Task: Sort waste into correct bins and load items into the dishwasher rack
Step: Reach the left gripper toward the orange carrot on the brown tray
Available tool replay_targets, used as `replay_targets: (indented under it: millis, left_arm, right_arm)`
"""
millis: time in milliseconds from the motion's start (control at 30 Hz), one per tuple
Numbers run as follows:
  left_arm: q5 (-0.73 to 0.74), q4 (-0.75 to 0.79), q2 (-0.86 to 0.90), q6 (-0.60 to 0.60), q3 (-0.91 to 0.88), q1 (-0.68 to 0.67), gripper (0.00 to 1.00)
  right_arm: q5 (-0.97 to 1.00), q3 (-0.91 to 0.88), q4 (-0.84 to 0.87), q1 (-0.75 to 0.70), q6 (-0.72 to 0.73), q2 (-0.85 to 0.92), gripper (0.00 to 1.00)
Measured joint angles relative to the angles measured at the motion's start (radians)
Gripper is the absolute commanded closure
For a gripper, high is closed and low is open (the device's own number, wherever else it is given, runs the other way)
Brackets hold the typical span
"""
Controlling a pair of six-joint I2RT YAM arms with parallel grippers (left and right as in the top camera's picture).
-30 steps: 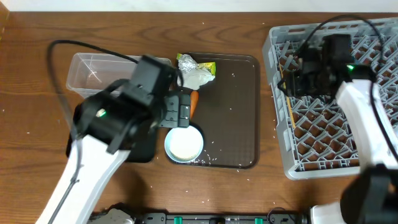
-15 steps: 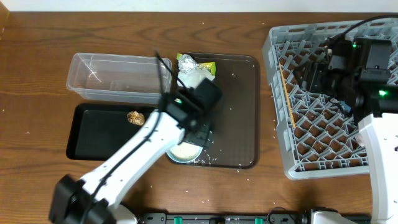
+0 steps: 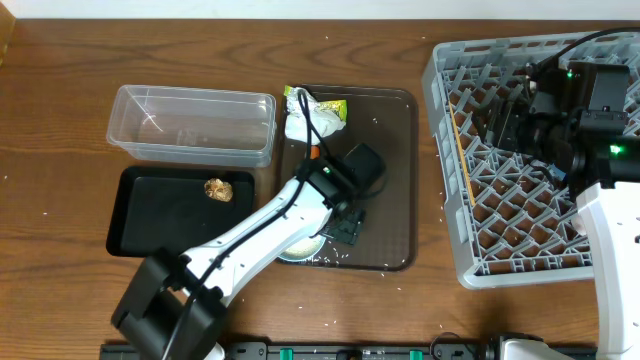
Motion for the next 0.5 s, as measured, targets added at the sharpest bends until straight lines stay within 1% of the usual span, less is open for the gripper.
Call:
replay_targets:
  millis: [200, 400, 500]
  left_arm:
    - [-0.037, 0.029, 0.008, 0.000, 0.000, 0.000, 0.24]
    - [-0.102, 0.161, 0.008, 0.066, 0.000, 0.014, 0.24]
    - [-0.101, 0.220, 0.008, 0.098, 0.000, 0.064, 0.24]
  right_arm:
    - [0.000, 0.000, -0.004, 0.000, 0.000, 0.000, 0.36]
    - [0.000, 0.000, -0.013, 0.000, 0.000, 0.000, 0.36]
    - [0.000, 0.000, -0.037, 0.000, 0.001, 0.000, 0.35]
